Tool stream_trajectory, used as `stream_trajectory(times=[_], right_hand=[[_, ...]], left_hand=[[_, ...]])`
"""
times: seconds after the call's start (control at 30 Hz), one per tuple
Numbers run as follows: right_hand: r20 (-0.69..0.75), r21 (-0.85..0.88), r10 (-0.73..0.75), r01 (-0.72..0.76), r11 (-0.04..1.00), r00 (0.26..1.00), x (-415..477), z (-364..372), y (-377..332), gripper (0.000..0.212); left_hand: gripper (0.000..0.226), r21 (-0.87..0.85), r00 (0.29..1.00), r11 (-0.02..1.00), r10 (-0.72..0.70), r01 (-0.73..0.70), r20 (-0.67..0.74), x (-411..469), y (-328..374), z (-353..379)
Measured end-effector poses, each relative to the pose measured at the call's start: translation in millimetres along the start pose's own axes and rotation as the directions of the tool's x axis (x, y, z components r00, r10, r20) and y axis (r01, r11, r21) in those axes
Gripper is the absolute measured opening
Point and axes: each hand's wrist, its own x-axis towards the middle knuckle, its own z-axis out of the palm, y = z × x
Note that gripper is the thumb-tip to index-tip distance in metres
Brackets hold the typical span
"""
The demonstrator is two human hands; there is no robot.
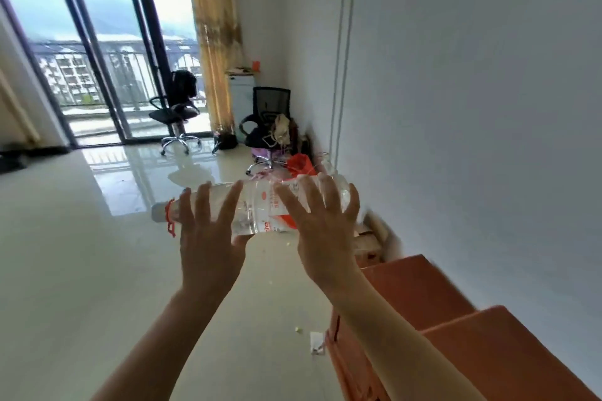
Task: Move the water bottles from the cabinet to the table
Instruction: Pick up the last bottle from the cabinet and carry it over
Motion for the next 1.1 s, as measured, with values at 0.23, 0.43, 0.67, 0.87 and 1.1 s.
stream_trajectory(times=[0.23,0.43,0.67,0.87,1.1], right_hand=[[-0.053,0.198,-0.189,0.195,0.961,0.981,107,100,-149,0.093],[-0.178,0.344,-0.263,0.31,0.886,0.948,180,219,-227,0.088],[-0.212,0.505,-0.277,0.348,0.79,0.937,301,376,-316,0.094],[-0.255,0.621,-0.446,0.499,0.605,0.858,416,458,-446,0.092],[-0.376,0.666,-0.58,0.646,0.374,0.723,478,528,-634,0.099]], left_hand=[[0.107,0.174,0.986,0.973,-0.138,0.153,-0.094,50,-174,-37],[0.108,0.312,0.971,0.922,-0.197,0.23,-0.135,95,-290,-14],[0.11,0.478,0.933,0.802,-0.325,0.358,-0.153,198,-416,31],[0.109,0.567,0.84,0.624,-0.454,0.538,-0.297,258,-542,16],[0.108,0.568,0.724,0.453,-0.493,0.687,-0.482,264,-706,-19]])
